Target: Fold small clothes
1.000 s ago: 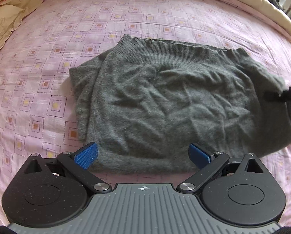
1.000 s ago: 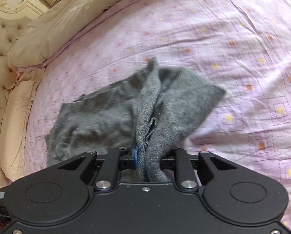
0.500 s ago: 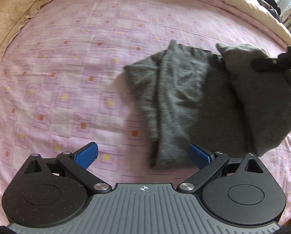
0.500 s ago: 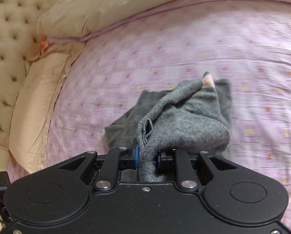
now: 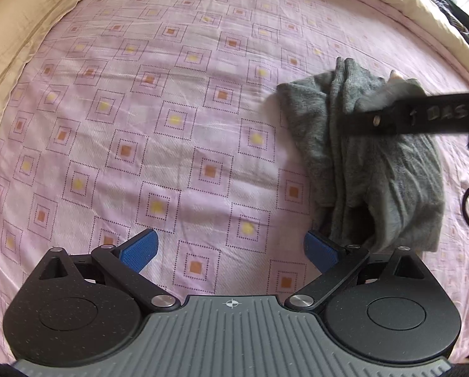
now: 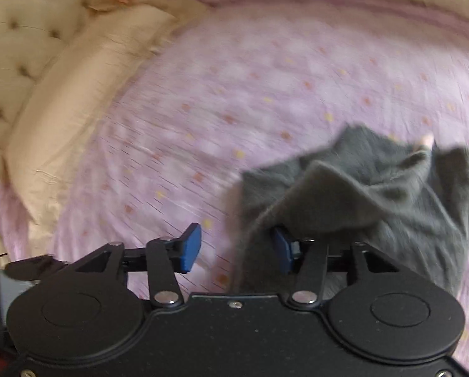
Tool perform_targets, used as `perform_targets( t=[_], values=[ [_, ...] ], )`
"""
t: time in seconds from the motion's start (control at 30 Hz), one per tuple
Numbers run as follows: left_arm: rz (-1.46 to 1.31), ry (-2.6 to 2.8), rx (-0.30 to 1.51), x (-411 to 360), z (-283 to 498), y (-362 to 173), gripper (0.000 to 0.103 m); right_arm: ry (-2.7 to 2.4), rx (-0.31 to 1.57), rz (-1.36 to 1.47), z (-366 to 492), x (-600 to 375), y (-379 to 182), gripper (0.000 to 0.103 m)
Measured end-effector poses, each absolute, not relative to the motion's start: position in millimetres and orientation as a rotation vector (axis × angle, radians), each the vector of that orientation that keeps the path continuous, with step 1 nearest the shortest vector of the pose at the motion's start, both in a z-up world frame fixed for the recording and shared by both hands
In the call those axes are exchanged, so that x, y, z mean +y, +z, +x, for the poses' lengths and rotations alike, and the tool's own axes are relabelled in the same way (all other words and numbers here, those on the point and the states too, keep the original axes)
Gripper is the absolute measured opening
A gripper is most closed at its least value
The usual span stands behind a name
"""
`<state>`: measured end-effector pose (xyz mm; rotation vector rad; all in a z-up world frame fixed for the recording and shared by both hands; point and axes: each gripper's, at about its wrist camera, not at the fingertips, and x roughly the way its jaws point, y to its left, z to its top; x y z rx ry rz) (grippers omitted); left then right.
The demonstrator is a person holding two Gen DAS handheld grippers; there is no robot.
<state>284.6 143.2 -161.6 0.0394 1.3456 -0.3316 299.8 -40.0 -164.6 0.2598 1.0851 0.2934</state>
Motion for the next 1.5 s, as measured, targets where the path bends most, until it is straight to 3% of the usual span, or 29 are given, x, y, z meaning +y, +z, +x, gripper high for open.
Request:
perform_targets(
  t=[0.2,0.43,0.67,0.87,1.13,1.23,1.5],
  values=[
    [0.042,-0.368,1.334,135,291,-156,0.1,0.208,0.968,0.324,278,-76,-139,0.063],
    [0.031,-0.458,1.267,96,317,-136,0.1,0.066,1.039,0.31,237,-118,-159,0.063],
    [0.065,-0.568,1.215,41,346,-132,0.1,0.209,1.073,0.187,199,-84,-172,0.063],
    [0.375,-0.594,1.172,-1,363,-174,0.1,0.344,1.089,0.106,191,-40,-187,0.063],
    [0.45,-0.497,1.212,10,403,-201,0.101,0.369,1.081,0.12,226,-13,-208,0.063],
    [0.491,-0.497,1.21,10,410,-203,0.101,0.412,1.122,0.099,239,-2,-226,0.069],
    [0.399,-0.528,1.124,19,407,-162,0.099,0.469,1.012,0.195,216,-23,-201,0.068]
  ],
)
